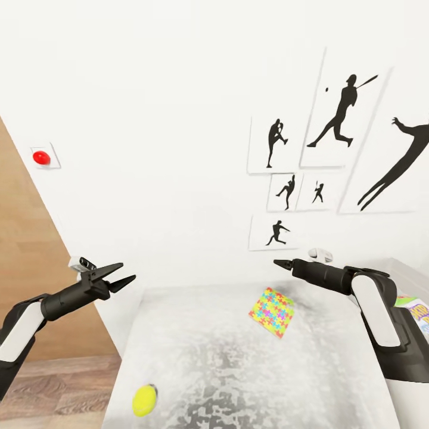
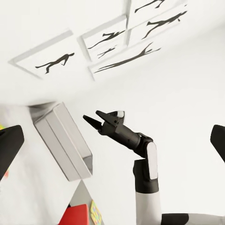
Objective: Put all the toys in the child's room - the three board games (two on the bed and one on the table), the two jigsaw puzzles on the table, and the tennis ball on the table - inside the toy box on the table in the child's room.
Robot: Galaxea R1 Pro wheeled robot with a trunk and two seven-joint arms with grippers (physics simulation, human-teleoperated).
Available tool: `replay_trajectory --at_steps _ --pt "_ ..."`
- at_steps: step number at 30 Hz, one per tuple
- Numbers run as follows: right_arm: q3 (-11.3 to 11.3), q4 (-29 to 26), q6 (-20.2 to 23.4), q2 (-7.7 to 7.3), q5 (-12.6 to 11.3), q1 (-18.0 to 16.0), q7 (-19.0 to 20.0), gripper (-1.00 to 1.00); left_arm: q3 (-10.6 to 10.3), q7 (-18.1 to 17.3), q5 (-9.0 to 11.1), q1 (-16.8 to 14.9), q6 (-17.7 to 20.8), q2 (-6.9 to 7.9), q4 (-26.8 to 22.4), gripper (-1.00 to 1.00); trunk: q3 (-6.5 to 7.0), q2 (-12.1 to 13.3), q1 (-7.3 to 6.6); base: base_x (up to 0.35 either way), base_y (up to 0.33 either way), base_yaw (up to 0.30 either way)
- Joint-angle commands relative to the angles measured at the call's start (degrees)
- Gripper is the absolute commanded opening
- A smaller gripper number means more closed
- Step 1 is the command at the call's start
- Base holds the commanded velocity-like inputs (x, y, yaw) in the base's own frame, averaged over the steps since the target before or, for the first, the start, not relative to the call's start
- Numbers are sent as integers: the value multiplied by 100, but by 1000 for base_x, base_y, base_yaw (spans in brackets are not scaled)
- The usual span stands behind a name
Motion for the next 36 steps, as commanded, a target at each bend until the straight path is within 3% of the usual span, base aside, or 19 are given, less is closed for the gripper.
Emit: replay_trajectory --at_steps 1,19,22,27,31,36 --pt "-3 -3 26 0 -10 -6 -2 100 1 -15 0 -5 23 2 1 100 -13 -13 4 70 0 0" --pt "11 47 26 5 4 -6 -32 100 6 -15 1 -5 21 -3 2 100 -13 -13 4 7 0 0" --pt "-2 356 26 17 6 -56 -305 100 8 -15 0 -5 25 -2 2 100 -13 -13 4 0 0 0" --pt "-7 1145 26 80 -13 -473 -1185 100 8 -15 0 -5 24 -1 2 100 -13 -13 4 0 0 0" --pt "31 2129 26 341 -3 -1025 -1852 100 9 -15 0 -5 27 2 2 100 -13 -13 4 0 0 0" --pt "363 3362 13 682 11 -1755 -2597 100 10 -15 1 -5 28 3 2 100 -13 -13 4 0 0 0"
